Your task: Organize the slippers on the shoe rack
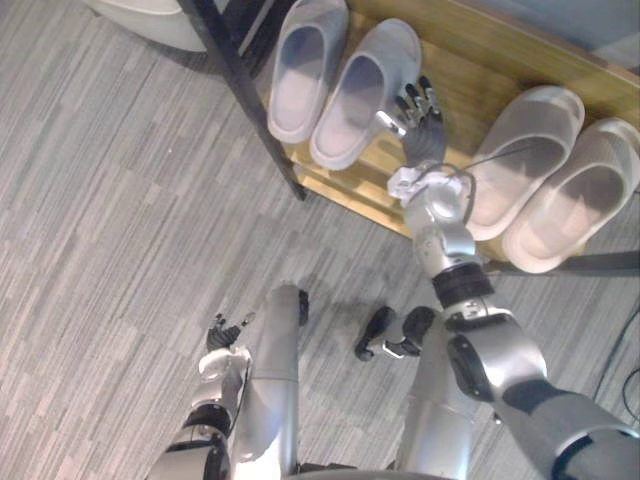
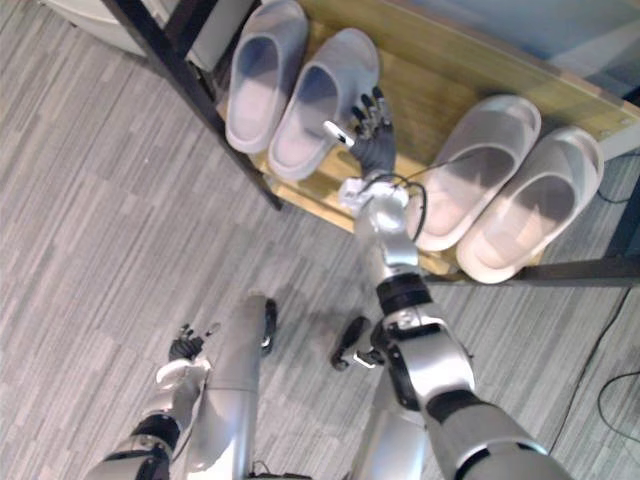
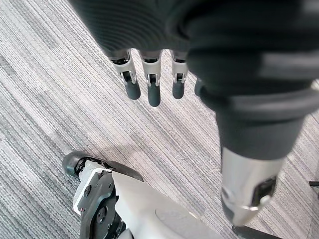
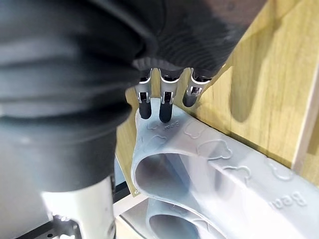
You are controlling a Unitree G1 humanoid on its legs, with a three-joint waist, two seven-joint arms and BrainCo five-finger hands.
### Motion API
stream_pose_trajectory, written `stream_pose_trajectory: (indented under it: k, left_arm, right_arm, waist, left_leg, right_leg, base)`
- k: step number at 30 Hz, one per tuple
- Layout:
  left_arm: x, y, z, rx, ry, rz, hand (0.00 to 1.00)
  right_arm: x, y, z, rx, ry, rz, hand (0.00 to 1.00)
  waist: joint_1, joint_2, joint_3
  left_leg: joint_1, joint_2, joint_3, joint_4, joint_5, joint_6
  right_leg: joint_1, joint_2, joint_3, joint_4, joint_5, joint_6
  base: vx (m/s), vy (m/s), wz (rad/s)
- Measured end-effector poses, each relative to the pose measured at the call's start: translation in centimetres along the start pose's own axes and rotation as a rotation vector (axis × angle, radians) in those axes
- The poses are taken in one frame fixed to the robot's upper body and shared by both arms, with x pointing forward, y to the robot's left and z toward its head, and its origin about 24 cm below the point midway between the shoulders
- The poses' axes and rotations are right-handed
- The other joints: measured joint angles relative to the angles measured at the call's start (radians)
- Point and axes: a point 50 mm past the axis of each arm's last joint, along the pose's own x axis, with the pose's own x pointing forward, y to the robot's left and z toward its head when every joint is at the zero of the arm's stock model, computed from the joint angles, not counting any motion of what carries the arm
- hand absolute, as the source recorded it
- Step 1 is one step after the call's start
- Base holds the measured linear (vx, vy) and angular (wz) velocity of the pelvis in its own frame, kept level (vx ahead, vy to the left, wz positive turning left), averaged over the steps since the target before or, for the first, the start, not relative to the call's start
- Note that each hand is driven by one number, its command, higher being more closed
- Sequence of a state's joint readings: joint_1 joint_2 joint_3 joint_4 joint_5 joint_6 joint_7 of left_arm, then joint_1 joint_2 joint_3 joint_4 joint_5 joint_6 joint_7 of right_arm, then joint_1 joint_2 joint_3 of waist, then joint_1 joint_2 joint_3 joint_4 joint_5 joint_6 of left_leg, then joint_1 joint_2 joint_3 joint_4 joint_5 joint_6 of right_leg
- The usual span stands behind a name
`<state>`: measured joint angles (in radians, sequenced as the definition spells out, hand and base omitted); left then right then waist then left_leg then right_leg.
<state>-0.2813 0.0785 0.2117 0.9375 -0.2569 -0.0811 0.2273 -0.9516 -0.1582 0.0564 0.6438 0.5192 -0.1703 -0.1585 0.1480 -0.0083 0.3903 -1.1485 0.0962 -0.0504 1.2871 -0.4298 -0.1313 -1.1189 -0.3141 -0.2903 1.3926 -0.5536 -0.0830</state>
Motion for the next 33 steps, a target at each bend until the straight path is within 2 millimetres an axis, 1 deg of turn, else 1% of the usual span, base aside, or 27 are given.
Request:
stream_pose_trajectory:
  k: [6, 9, 12, 13, 14, 15, 16, 17, 19, 20, 22, 23, 24, 27, 28, 30, 31, 32, 33]
  left_arm:
    - [0.0, -0.1, -0.1, 0.000, 0.002, -0.016, 0.00]
    - [-0.1, 0.0, -0.4, -0.004, 0.015, -0.010, 0.00]
    - [-0.2, 0.3, -0.7, 0.016, 0.018, -0.011, 0.00]
    - [-0.3, 0.5, -1.0, 0.020, 0.026, -0.015, 0.00]
    - [-0.3, 0.7, -1.2, 0.022, 0.031, -0.015, 0.00]
    - [-0.4, 0.9, -1.4, 0.025, 0.035, -0.012, 0.00]
    - [-0.4, 1.2, -1.6, 0.039, 0.040, -0.007, 0.00]
    - [-0.5, 1.4, -1.9, 0.050, 0.045, -0.004, 0.00]
    - [-0.7, 1.7, -2.3, 0.069, 0.057, -0.013, 0.00]
    - [-0.8, 1.7, -2.7, 0.089, 0.063, -0.024, 0.00]
    - [-1.1, 1.2, -3.3, 0.131, 0.075, -0.062, 0.00]
    - [-1.4, 0.6, -3.9, 0.164, 0.088, -0.095, 0.00]
    - [-1.6, 0.3, -4.3, 0.194, 0.096, -0.113, 0.00]
    - [-2.4, -0.2, -6.0, 0.282, 0.144, -0.166, 0.00]
    - [-2.8, -0.4, -7.0, 0.319, 0.175, -0.191, 0.00]
    - [-3.4, -0.9, -8.2, 0.363, 0.218, -0.226, 0.00]
    - [-3.7, -0.7, -9.0, 0.388, 0.246, -0.240, 0.00]
    - [-3.8, -0.6, -9.1, 0.406, 0.251, -0.244, 0.00]
    - [-3.8, -0.6, -9.1, 0.413, 0.252, -0.245, 0.00]
  right_arm:
    - [0.0, -0.1, -0.1, -0.004, 0.002, -0.009, 0.00]
    - [-0.6, -0.5, -1.1, -0.025, 0.031, -0.011, 0.00]
    - [-1.7, -1.3, -2.5, -0.051, 0.074, -0.013, 0.00]
    - [-2.5, -1.6, -3.0, -0.064, 0.085, -0.002, 0.00]
    - [-3.1, -1.8, -3.3, -0.073, 0.088, 0.014, 0.00]
    - [-3.6, -2.0, -3.4, -0.087, 0.091, 0.030, 0.00]
    - [-4.2, -2.2, -3.6, -0.107, 0.093, 0.050, 0.00]
    - [-4.8, -2.3, -3.7, -0.127, 0.092, 0.067, 0.00]
    - [-6.6, -2.7, -4.0, -0.150, 0.094, 0.112, 0.00]
    - [-7.5, -2.9, -4.3, -0.172, 0.101, 0.133, 0.00]
    - [-9.4, -3.5, -4.7, -0.195, 0.114, 0.151, 0.00]
    - [-10.7, -3.9, -5.2, -0.225, 0.135, 0.165, 0.00]
    - [-12.0, -4.3, -5.8, -0.238, 0.161, 0.169, 0.00]
    - [-15.0, -5.5, -7.5, -0.319, 0.251, 0.172, 0.00]
    - [-16.1, -6.1, -8.2, -0.341, 0.292, 0.168, 0.00]
    - [-17.7, -7.4, -9.3, -0.369, 0.365, 0.139, 0.00]
    - [-19.7, -9.2, -10.8, -0.427, 0.472, 0.094, 0.00]
    - [-20.9, -10.6, -11.6, -0.450, 0.535, 0.052, 0.00]
    - [-21.7, -11.4, -12.0, -0.460, 0.574, 0.026, 0.00]
  waist:
    - [0.000, 0.000, 0.000]
    - [-0.001, 0.001, 0.001]
    - [-0.003, 0.000, 0.002]
    - [-0.006, 0.000, 0.002]
    - [-0.008, 0.000, 0.002]
    - [-0.010, -0.001, 0.002]
    - [-0.016, -0.001, 0.002]
    - [-0.020, -0.001, 0.002]
    - [-0.030, -0.002, 0.002]
    - [-0.041, -0.003, 0.001]
    - [-0.047, -0.004, -0.003]
    - [-0.055, -0.008, -0.017]
    - [-0.064, -0.012, -0.035]
    - [-0.078, -0.025, -0.089]
    - [-0.092, -0.028, -0.111]
    - [-0.108, -0.026, -0.127]
    - [-0.122, -0.020, -0.150]
    - [-0.129, -0.010, -0.162]
    - [-0.134, -0.004, -0.166]
  left_leg:
    - [0.014, -0.006, 0.000, -0.010, 0.004, -0.005]
    - [0.056, -0.006, -0.002, -0.031, 0.006, -0.008]
    - [0.106, -0.003, 0.000, -0.075, 0.015, -0.006]
    - [0.139, -0.001, 0.004, -0.107, 0.023, -0.003]
    - [0.161, 0.002, 0.007, -0.132, 0.031, -0.007]
    - [0.186, 0.006, 0.011, -0.155, 0.035, -0.008]
    - [0.218, 0.010, 0.016, -0.180, 0.041, -0.007]
    - [0.248, 0.015, 0.023, -0.204, 0.042, -0.006]
    - [0.342, 0.020, 0.048, -0.280, 0.054, 0.002]
    - [0.393, 0.024, 0.067, -0.325, 0.064, 0.006]
    - [0.480, 0.040, 0.111, -0.411, 0.081, 0.018]
    - [0.532, 0.050, 0.142, -0.468, 0.094, 0.027]
    - [0.580, 0.051, 0.168, -0.525, 0.119, 0.026]
    - [0.694, 0.039, 0.228, -0.671, 0.164, 0.040]
    - [0.740, 0.026, 0.241, -0.738, 0.186, 0.047]
    - [0.820, 0.013, 0.267, -0.850, 0.225, 0.053]
    - [0.895, 0.000, 0.290, -0.976, 0.280, 0.059]
    - [0.930, -0.006, 0.298, -1.037, 0.307, 0.063]
    - [0.953, -0.007, 0.306, -1.063, 0.315, 0.065]
  right_leg:
    - [0.011, -0.007, 0.000, -0.001, 0.000, 0.000]
    - [0.057, -0.005, -0.008, -0.022, -0.003, 0.005]
    - [0.107, 0.002, -0.015, -0.063, 0.002, 0.004]
    - [0.138, 0.007, -0.019, -0.094, 0.009, 0.014]
    - [0.159, 0.014, -0.021, -0.118, 0.017, 0.013]
    - [0.182, 0.020, -0.025, -0.143, 0.027, 0.006]
    - [0.213, 0.025, -0.028, -0.170, 0.038, 0.007]
    - [0.240, 0.030, -0.030, -0.195, 0.053, -0.012]
    - [0.321, 0.037, -0.029, -0.268, 0.077, -0.006]
    - [0.367, 0.042, -0.027, -0.311, 0.092, 0.002]
    - [0.440, 0.059, -0.019, -0.397, 0.125, 0.017]
    - [0.477, 0.069, -0.011, -0.453, 0.148, 0.029]
    - [0.512, 0.074, -0.009, -0.508, 0.172, 0.036]
    - [0.588, 0.091, 0.020, -0.635, 0.229, 0.058]
    - [0.620, 0.096, 0.030, -0.691, 0.255, 0.070]
    - [0.679, 0.113, 0.043, -0.793, 0.305, 0.082]
    - [0.740, 0.135, 0.053, -0.917, 0.369, 0.097]
    - [0.777, 0.148, 0.053, -0.987, 0.405, 0.105]
    - [0.798, 0.156, 0.059, -1.020, 0.423, 0.109]
  base:
    - [0.00, 0.000, 0.02]
    - [0.00, -0.003, 0.02]
    - [0.00, 0.000, 0.00]
    - [0.02, 0.006, -0.03]
    - [0.03, 0.007, -0.06]
    - [0.04, 0.013, -0.10]
    - [0.06, 0.027, -0.13]
    - [0.07, 0.035, -0.19]
    - [0.09, 0.048, -0.19]
    - [0.11, 0.069, -0.24]
    - [0.09, 0.074, -0.29]
    - [0.10, 0.092, -0.25]
    - [0.11, 0.097, -0.26]
    - [0.16, 0.120, -0.33]
    - [0.20, 0.143, -0.31]
    - [0.16, 0.126, -0.39]
    - [0.17, 0.159, -0.40]
    - [0.16, 0.160, -0.36]
    - [0.11, 0.134, -0.23]
